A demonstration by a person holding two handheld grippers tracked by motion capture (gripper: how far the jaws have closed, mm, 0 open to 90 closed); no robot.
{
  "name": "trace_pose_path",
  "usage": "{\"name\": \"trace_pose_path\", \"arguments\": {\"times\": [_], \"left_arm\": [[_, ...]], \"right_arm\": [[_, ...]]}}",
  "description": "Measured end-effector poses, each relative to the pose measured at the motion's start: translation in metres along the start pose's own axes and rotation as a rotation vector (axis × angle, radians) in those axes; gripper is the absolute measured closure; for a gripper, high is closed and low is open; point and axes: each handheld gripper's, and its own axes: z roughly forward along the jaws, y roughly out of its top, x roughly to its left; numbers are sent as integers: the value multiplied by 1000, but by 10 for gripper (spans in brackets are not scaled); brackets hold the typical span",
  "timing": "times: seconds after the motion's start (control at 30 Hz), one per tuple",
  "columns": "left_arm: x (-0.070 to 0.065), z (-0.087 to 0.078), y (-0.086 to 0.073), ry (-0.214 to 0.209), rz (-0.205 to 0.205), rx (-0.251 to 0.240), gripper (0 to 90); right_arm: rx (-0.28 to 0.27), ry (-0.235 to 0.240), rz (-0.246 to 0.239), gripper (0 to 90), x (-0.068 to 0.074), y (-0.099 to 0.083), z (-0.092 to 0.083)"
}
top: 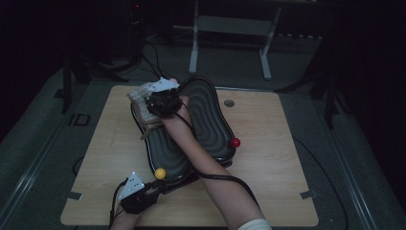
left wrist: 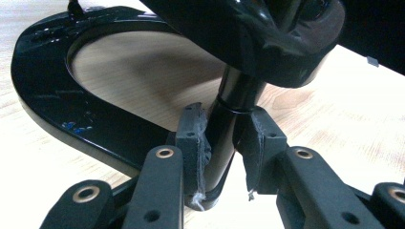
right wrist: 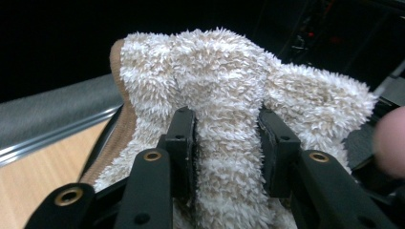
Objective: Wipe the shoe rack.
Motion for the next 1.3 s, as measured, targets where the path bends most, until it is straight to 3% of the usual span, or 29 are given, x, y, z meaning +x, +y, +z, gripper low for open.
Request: {"name": "trace_pose_path", "arguments": {"times": [0.13, 0.33, 0.73, 1.1, 1.3], "left_arm": [[0, 0, 0, 3, 0, 1, 707], [-1, 0, 0, 9, 2, 1, 707], [-1, 0, 0, 9, 0, 2, 707], [-1, 0, 1, 12, 3, 8, 707], [-1, 0, 1, 8, -6, 6, 706]], "right_arm": [[6, 20, -47, 626, 11, -8, -4], [11, 48, -34, 628, 14, -21, -14], [16, 108, -94, 630, 40, -75, -54], [43, 176, -128, 641, 48, -106, -79], [50, 177, -120, 651, 45, -127, -96]]}}
